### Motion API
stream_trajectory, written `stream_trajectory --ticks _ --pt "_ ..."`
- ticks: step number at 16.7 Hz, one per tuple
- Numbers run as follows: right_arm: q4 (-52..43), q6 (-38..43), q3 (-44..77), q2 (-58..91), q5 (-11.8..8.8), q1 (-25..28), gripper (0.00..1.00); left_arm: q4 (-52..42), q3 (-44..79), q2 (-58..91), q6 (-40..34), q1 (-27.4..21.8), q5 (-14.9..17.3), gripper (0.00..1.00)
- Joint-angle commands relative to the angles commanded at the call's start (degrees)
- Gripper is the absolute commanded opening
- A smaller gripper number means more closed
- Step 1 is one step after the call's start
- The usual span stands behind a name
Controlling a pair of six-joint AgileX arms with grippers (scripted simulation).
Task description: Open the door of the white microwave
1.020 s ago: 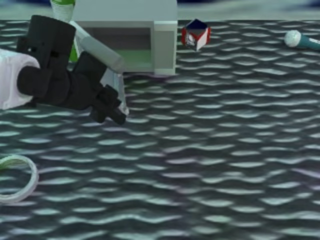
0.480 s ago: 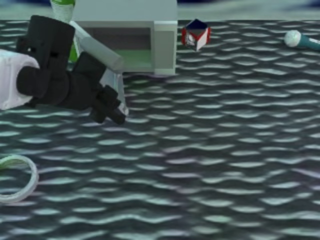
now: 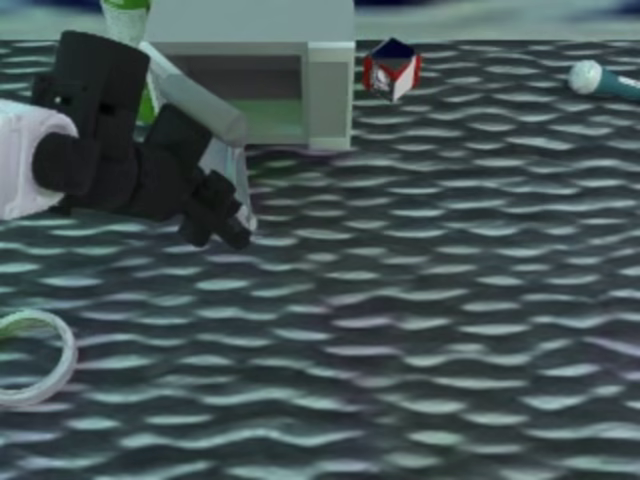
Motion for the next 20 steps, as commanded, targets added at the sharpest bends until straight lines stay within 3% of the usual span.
stream_trajectory --ticks 11,20 --pt "0.00 0.00 0.00 0.00 0.00 0.00 1.00 -1.62 -0.20 -0.44 4.26 1.90 3.02 0.00" --pt "0.00 0.00 0.00 0.00 0.00 0.00 1.00 -1.70 -0.22 -0.43 4.41 1.97 3.10 0.00"
